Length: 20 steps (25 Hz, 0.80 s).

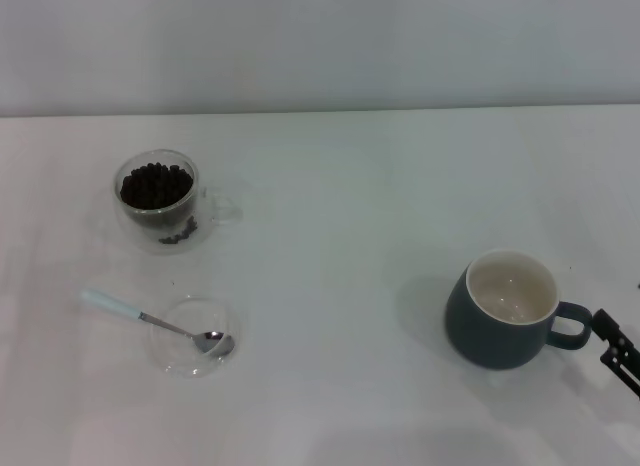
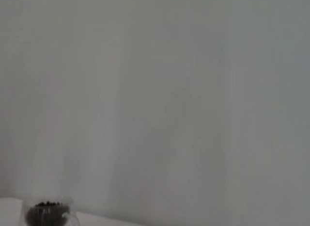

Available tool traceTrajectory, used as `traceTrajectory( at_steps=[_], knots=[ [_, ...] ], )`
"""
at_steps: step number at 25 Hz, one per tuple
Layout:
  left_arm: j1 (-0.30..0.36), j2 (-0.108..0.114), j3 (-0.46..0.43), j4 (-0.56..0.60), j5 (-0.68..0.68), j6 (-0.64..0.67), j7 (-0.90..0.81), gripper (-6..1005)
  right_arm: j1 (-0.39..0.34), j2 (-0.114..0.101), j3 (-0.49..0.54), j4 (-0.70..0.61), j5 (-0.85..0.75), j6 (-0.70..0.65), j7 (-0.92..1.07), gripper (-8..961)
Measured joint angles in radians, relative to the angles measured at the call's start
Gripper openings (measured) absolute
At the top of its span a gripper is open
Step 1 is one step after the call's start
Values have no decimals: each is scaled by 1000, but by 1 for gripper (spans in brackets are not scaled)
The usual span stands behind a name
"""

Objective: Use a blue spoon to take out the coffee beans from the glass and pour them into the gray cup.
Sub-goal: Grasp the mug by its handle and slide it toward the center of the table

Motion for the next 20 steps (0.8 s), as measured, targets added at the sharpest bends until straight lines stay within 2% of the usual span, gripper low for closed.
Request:
traceTrajectory(
  at_steps=[20],
  knots=[
    [9,-1,0,-1,0,0,-2,658,14,9,-28,-45,-11,234,0,725]
  ],
)
